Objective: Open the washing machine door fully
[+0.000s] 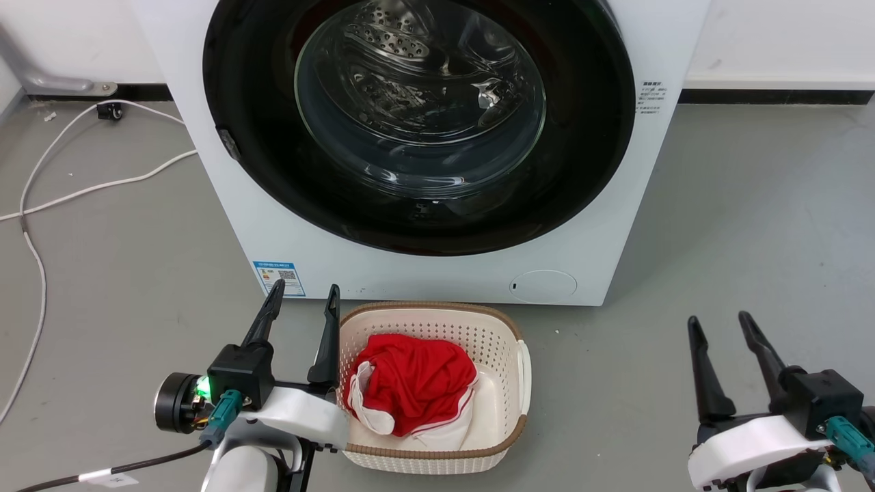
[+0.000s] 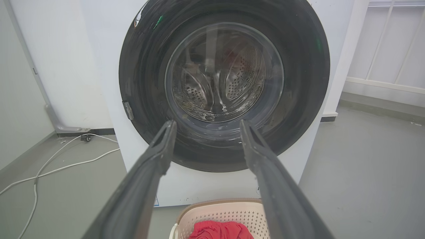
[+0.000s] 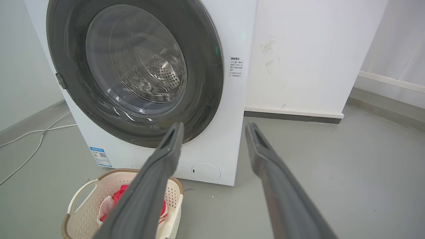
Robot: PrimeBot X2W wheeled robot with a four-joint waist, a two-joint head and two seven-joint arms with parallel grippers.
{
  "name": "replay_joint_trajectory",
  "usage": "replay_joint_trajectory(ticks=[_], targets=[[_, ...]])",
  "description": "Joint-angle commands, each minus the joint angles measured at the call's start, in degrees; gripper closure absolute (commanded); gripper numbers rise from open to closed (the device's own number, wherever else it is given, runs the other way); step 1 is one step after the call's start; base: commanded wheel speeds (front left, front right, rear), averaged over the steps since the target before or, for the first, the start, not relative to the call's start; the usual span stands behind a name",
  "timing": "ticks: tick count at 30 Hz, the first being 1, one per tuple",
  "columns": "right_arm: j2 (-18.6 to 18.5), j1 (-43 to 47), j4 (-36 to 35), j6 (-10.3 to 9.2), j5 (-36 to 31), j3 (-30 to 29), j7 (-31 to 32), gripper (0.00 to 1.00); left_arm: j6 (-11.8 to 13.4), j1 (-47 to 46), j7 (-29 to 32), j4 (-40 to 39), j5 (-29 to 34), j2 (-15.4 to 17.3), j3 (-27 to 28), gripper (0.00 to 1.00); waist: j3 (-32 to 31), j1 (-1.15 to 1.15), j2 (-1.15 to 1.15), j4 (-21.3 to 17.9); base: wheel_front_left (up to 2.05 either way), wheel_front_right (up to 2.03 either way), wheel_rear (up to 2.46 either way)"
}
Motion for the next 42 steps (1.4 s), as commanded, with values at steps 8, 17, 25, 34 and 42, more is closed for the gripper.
replay_joint_trajectory(ticks=[8, 17, 25, 34, 42], targets=[[0.23, -0.78, 0.55, -0.04, 4.21, -0.06, -1.21, 1.00, 0.00, -0.16, -0.14, -0.17, -0.31, -0.07, 0.24, 0.00, 0.31, 0.00, 0.00, -0.06, 0.00, 0.00, 0.00], [0.23, -2.04, 1.63, -0.04, 18.43, -0.38, -3.96, 1.00, 0.13, -0.13, -0.14, -1.12, -0.87, -0.07, 0.34, 0.00, 0.94, 0.00, 0.00, -0.25, 0.00, 0.00, 0.00], [0.19, -6.03, 3.31, -0.03, 43.64, -1.51, -6.06, 1.00, 0.42, -0.92, -0.14, -1.64, -1.18, -0.07, 0.14, 0.00, 2.46, 0.00, 0.00, -0.37, 0.00, 0.00, 0.00], [0.16, -14.93, 6.10, -0.03, 77.21, -5.38, -2.33, 1.00, 0.59, -2.48, -0.14, -2.43, -1.46, -0.05, 0.58, 0.00, 5.24, 0.00, 0.00, -0.49, 0.00, 0.00, 0.00], [-2.37, -25.68, 11.40, -0.02, 92.79, -10.39, 4.94, 1.00, 0.46, -3.98, -0.14, -3.51, -1.37, -0.06, 0.93, 0.00, 8.32, 0.00, 0.00, -0.74, 0.00, 0.00, 0.00]])
